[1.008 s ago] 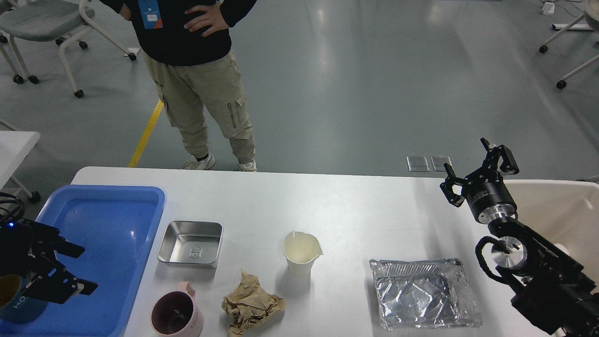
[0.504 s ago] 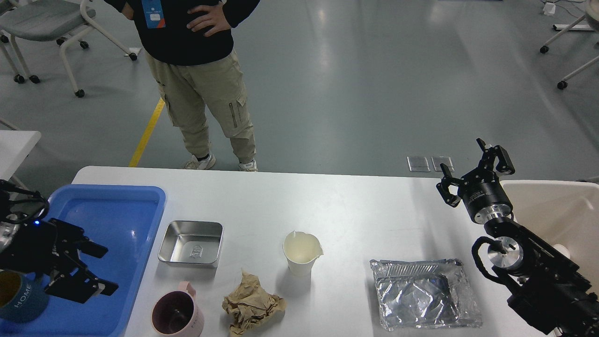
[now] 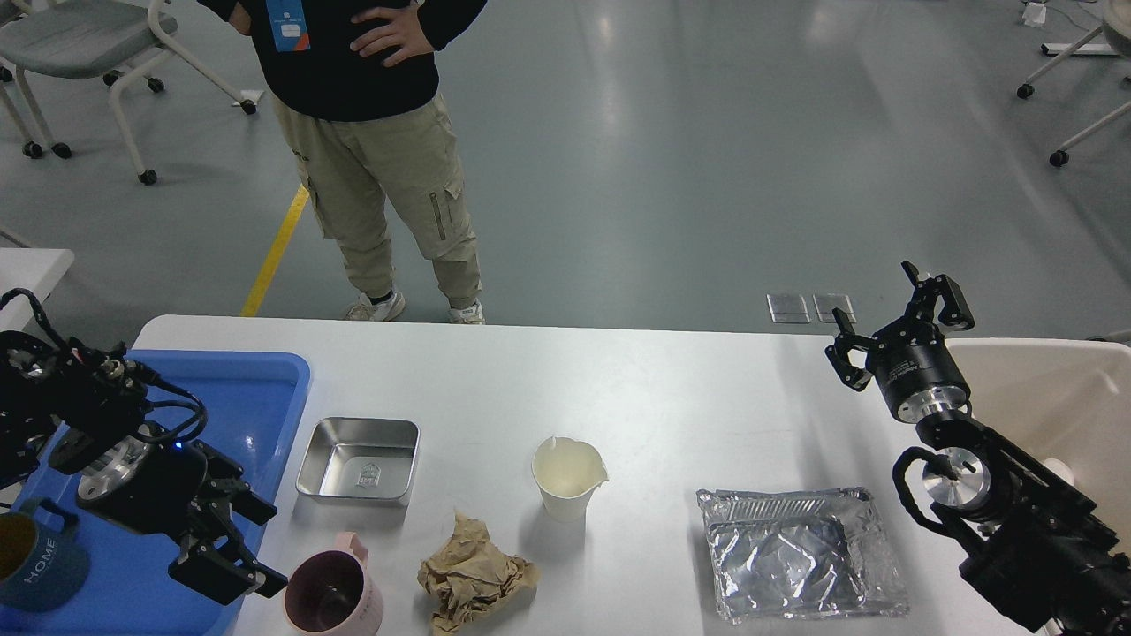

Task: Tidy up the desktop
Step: 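Lower the left gripper onto the pink mug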

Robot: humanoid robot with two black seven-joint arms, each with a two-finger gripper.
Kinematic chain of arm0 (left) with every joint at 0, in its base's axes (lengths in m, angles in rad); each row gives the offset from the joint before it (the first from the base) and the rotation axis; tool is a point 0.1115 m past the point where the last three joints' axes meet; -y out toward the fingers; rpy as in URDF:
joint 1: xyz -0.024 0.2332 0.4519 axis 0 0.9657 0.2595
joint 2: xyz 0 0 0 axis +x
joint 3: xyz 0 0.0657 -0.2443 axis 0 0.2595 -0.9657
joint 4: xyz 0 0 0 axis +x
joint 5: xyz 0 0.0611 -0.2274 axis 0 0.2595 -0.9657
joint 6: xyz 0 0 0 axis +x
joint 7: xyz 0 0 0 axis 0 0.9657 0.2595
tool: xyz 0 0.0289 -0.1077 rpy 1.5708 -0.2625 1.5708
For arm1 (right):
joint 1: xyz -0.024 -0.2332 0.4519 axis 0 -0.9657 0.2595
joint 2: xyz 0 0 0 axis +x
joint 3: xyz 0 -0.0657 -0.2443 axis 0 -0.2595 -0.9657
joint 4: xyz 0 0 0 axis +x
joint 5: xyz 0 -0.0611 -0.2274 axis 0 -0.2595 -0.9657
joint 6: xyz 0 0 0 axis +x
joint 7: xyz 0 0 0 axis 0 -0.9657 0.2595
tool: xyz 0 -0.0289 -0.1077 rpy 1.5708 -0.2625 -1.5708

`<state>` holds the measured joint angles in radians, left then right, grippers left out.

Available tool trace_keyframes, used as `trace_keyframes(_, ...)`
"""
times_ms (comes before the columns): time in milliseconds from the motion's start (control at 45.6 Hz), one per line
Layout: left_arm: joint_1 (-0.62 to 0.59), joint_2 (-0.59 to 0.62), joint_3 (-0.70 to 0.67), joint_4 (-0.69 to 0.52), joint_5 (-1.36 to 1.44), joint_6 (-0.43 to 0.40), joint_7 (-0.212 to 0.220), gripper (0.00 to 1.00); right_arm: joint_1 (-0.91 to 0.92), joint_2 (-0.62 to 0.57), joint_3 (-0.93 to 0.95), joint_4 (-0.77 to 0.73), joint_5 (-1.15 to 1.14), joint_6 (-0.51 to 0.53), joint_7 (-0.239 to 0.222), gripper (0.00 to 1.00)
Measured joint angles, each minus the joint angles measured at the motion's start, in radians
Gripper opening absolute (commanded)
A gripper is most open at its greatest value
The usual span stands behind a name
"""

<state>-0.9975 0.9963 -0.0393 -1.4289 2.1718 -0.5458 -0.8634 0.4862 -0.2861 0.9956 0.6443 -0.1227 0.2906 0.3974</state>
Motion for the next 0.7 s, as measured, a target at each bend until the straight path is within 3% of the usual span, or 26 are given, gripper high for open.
trace_keyframes(701, 0.023, -0.216, 0.059, 0.243, 0.044, -0.017, -0.005, 0.90, -0.002, -0.007, 0.000, 0.000, 0.000, 0.004, 0.001, 1.00)
